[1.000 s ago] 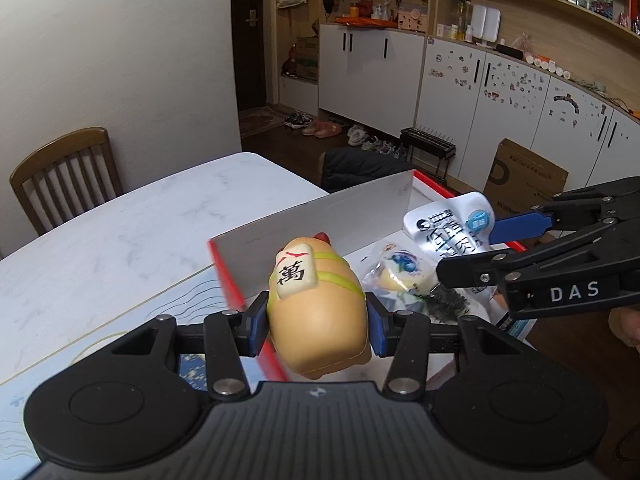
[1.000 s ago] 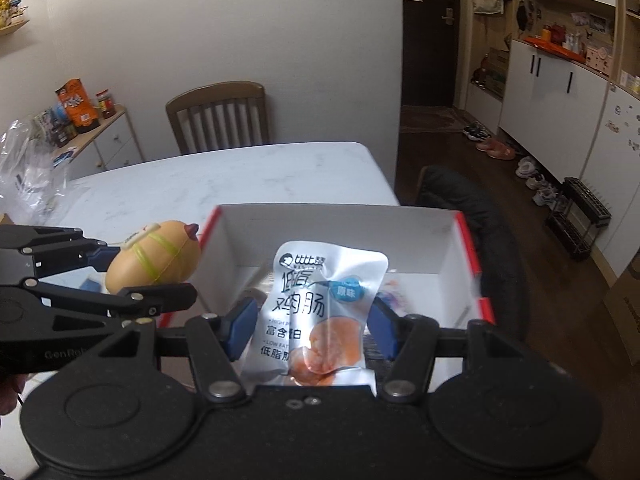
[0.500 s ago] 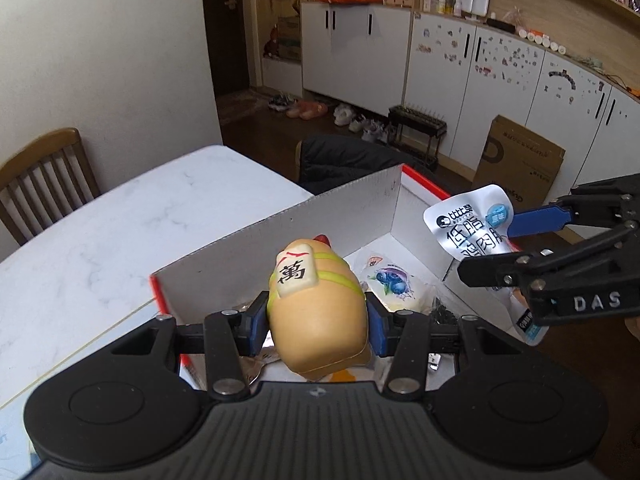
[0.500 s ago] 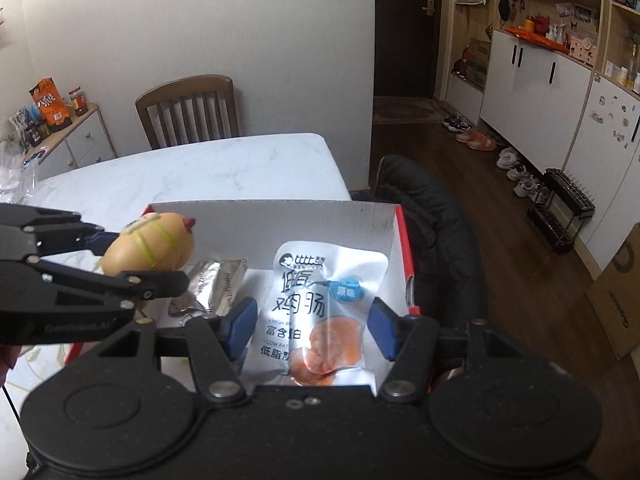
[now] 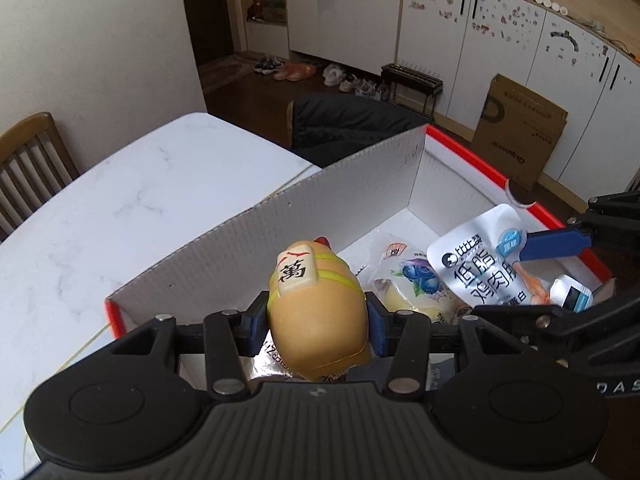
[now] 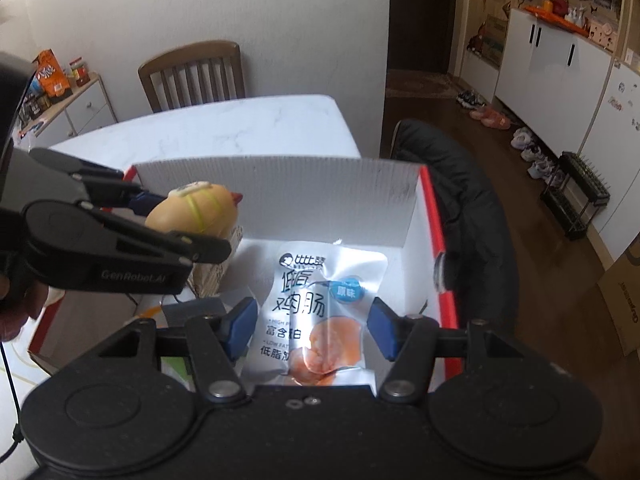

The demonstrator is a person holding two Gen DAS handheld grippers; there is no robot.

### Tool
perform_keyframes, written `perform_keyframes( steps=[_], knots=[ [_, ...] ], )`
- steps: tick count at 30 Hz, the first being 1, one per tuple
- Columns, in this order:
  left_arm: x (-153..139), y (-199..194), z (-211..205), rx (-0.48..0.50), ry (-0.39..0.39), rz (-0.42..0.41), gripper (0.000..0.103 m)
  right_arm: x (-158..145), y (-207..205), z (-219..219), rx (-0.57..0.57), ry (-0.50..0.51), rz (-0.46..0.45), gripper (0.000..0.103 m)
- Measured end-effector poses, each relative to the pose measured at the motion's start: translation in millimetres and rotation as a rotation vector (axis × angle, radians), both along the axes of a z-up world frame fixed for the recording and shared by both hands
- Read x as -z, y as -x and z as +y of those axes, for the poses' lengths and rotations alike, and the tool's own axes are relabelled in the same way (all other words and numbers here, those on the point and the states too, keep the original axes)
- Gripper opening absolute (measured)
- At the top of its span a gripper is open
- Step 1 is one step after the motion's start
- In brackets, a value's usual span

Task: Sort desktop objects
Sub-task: 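Carry the pig toy and sausage packet with both tools over the shoebox, then lower both tools into the box and open them to release the items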

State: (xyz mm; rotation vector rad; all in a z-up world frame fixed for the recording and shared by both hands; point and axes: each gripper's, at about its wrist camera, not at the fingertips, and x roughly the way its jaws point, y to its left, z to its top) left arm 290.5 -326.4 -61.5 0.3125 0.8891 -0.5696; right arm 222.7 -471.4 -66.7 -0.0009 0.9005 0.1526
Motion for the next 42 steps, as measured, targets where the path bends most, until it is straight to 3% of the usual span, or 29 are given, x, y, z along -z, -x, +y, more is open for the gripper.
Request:
perform_keyframes(
  steps=[12, 23, 25, 27, 28, 37, 42],
  knots=[
    [22.7, -11.4, -4.2, -0.003, -0.039, 0.056, 0.047, 20.1, -8.0, 1.8, -0.02, 0.019, 0.039, 0.06],
    [24.5, -13.1, -7.1, 0.01, -0.045, 0.101, 0.048, 25.0, -15.7, 14.4, -0.068, 0.036, 0.062, 0.061],
    [23.5, -11.8, -6.3, 0.013, -0.034, 0.112, 0.053, 27.3, -16.3, 14.9, -0.07, 0.04, 0.065, 0.061],
    [21.4, -9.3, -4.9, 0.001, -0.028, 0.1, 0.067, 28.6, -15.1, 14.3, -0.074, 0.041, 0.065, 0.061],
    [20.1, -8.1, -3.6, -0.006, -0.023, 0.095, 0.069, 28.8, -14.6, 14.1, -0.074, 0.043, 0.065, 0.061],
    [8.2, 2.4, 1.6, -0.028, 0.006, 0.066, 0.07, 28.8, -10.4, 11.0, -0.068, 0.044, 0.059, 0.068],
    [-1.4, 11.7, 7.0, -0.051, 0.026, 0.041, 0.075, 20.3, -3.8, 10.6, -0.078, 0.038, 0.034, 0.077]
  ],
)
